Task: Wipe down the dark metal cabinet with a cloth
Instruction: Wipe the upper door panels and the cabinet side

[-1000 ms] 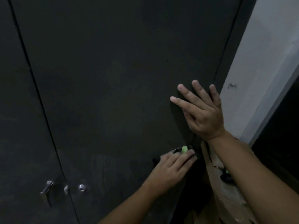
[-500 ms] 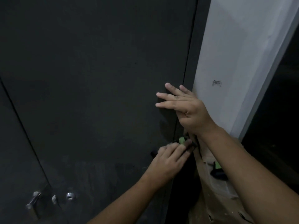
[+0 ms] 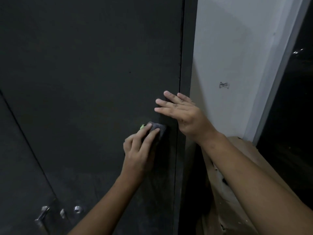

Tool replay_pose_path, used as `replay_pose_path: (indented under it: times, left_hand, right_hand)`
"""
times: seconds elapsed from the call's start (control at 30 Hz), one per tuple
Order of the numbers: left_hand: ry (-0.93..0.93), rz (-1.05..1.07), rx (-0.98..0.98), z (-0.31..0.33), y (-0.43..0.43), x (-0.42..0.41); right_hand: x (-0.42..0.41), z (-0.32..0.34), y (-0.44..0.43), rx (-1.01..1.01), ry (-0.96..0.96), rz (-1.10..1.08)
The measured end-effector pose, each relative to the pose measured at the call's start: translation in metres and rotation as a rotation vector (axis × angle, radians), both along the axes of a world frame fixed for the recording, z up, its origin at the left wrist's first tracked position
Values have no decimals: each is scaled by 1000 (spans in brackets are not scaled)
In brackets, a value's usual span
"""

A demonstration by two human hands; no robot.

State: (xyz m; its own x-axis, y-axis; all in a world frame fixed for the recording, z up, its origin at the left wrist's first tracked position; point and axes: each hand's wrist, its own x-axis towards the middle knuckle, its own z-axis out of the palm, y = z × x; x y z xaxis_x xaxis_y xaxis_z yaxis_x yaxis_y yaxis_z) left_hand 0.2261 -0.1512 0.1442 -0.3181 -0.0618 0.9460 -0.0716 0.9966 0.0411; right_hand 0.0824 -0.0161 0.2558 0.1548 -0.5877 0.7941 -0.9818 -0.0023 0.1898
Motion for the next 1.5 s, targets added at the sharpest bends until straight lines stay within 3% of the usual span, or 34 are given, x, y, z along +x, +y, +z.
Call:
replay_pose_path:
  times: [0.1,0.23,0.33,0.4,0.67,0.7,0.8,0.87,0.9,1.0,1.1,1.33,1.5]
  left_hand:
    - [-27,-1,-35,-16,3,-1]
    - [-317,-50,-276,-56,-6,14]
    - [-578,-52,-493,-72,-27,41]
    - [-620,7,-497,-78,-47,61]
    - [-412,250,-259,-70,-138,146]
    - [-356,286,-188,-68,-146,153]
    - [-235,345,297,-69,-154,167]
    - [-126,337,455,-76,-156,170]
    - [-65,336,472,-77,-156,171]
    - [-110,343,451,-76,-163,176]
    - [-134,268,323,-56,-180,197]
    - [301,287,427,27,-242,207]
    - [189,214,174,30,-261,216]
  right_hand:
    - [3,-5,-5,-79,18,-28]
    - [16,-16,-14,-205,-2,-102]
    - [35,-29,-23,-156,46,-253]
    - [50,-37,-33,-105,55,-349]
    - [103,-71,-94,79,171,-364]
    - [108,-73,-101,78,161,-368]
    - [119,-76,-119,75,159,-365]
    - [127,-80,-129,93,187,-351]
    - [131,-82,-135,105,205,-340]
    - [143,-85,-152,154,267,-302]
    - [154,-79,-172,173,299,-272]
    - [181,-49,-219,94,313,-220]
    - [192,-49,-240,63,327,-240]
